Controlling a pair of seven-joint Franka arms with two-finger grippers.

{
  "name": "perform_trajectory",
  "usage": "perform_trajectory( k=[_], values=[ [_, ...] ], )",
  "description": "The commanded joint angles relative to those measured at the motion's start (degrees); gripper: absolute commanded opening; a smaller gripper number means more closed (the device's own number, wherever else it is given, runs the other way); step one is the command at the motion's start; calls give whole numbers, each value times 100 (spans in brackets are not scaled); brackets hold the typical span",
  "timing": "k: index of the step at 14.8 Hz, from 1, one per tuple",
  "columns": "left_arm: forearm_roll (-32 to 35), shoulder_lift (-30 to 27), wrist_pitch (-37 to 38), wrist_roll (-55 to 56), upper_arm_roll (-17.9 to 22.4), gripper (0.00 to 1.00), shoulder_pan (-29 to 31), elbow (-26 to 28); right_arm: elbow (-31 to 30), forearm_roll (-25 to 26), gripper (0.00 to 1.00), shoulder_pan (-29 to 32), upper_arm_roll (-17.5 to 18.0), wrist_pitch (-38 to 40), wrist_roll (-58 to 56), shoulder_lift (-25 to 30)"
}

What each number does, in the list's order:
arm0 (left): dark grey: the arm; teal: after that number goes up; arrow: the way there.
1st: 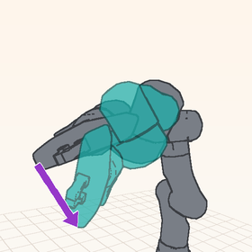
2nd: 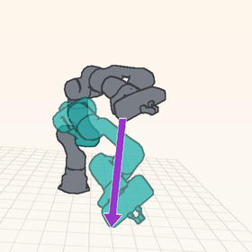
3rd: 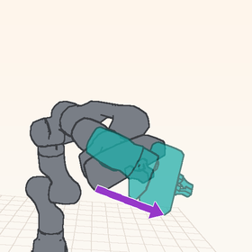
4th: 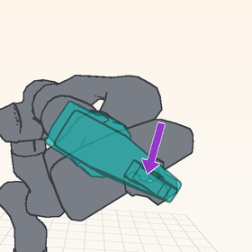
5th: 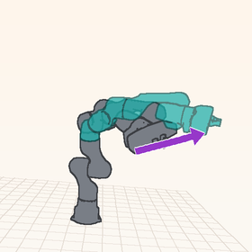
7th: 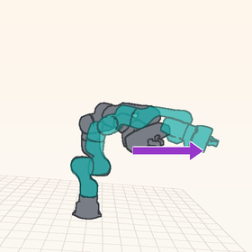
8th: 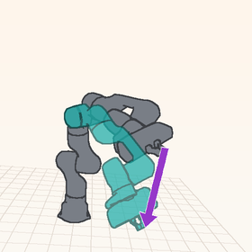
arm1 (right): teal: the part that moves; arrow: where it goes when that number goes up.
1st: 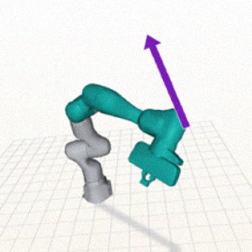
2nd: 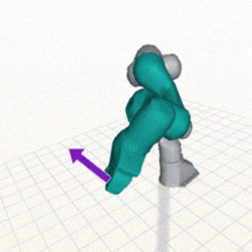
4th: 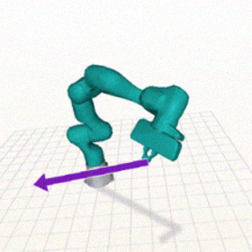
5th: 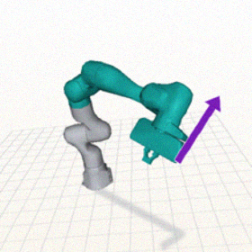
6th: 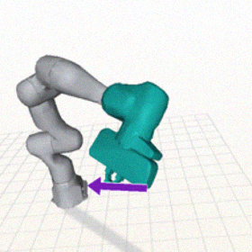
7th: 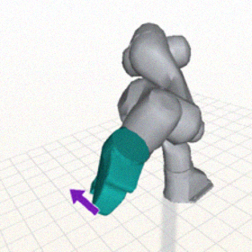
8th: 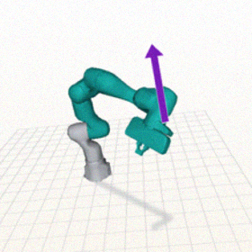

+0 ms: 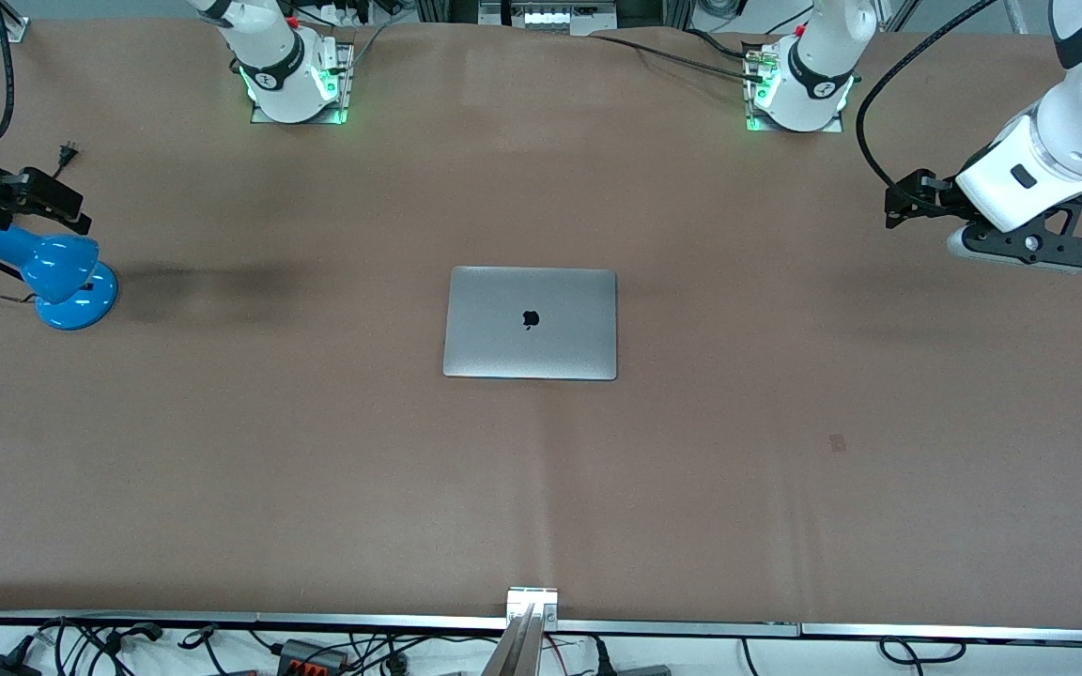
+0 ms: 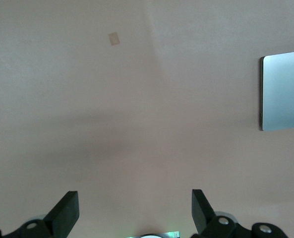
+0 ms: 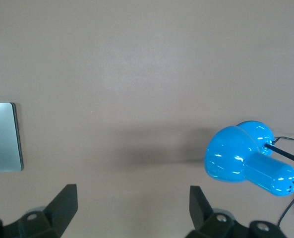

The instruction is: Close laptop with both arms from behind

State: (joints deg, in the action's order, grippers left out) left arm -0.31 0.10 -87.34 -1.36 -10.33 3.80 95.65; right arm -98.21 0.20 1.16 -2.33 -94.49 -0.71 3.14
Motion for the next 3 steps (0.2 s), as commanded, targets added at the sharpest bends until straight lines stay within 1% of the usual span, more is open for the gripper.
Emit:
perform_trajectory(
  k=[1, 3],
  values=[
    [40, 78, 138, -93, 58, 100, -46, -169, -146, 77, 100, 24, 48, -52, -78, 169],
    [40, 87, 138, -93, 58, 100, -38, -161, -155, 77, 100, 33, 48, -87, -78, 169]
  ],
)
